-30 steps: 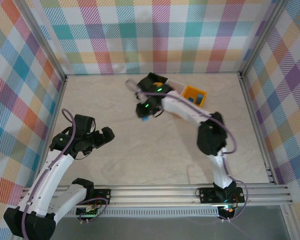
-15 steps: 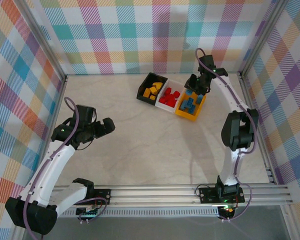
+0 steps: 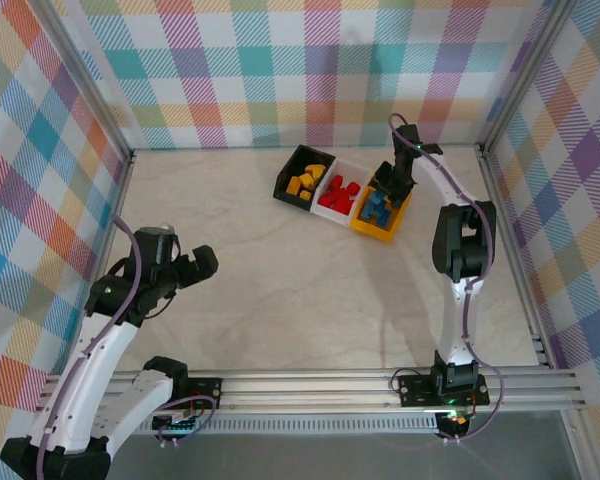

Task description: Sort the legos into containers by color

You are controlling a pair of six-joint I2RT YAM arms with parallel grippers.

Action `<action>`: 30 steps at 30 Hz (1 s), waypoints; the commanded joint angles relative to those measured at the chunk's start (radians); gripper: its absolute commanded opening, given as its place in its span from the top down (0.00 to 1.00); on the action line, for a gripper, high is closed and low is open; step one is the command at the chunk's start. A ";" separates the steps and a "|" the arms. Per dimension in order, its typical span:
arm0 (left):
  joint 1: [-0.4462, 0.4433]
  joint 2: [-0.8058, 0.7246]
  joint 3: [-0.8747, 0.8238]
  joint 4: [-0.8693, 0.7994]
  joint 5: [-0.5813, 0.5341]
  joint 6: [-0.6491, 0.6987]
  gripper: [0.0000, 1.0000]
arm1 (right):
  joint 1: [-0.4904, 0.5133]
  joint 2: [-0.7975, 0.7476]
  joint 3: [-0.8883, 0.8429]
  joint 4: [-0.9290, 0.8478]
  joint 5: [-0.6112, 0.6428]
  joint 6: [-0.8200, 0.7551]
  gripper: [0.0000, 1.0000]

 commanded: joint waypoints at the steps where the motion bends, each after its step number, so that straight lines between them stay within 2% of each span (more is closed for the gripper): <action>1: 0.012 -0.033 -0.025 -0.005 -0.043 0.021 0.00 | -0.006 0.014 0.038 0.008 -0.012 0.030 0.49; 7: 0.012 -0.040 -0.045 0.019 -0.045 0.022 0.00 | -0.005 -0.018 0.005 0.007 -0.005 0.022 0.33; 13: 0.012 -0.038 -0.071 0.076 -0.038 0.026 0.00 | -0.002 -0.132 -0.103 0.055 -0.003 -0.004 0.27; 20: 0.013 -0.016 -0.093 0.188 -0.032 0.034 0.00 | -0.002 -0.345 -0.278 0.092 -0.031 -0.089 0.20; 22: 0.012 0.001 -0.087 0.214 -0.029 0.037 0.00 | -0.002 -0.408 -0.323 0.099 -0.061 -0.127 0.14; 24: 0.011 0.024 -0.078 0.238 -0.025 0.037 0.00 | -0.002 -0.472 -0.365 0.099 -0.095 -0.176 0.00; 30: 0.011 0.073 -0.045 0.273 -0.046 0.011 0.00 | -0.003 -0.698 -0.528 0.194 -0.097 -0.335 0.00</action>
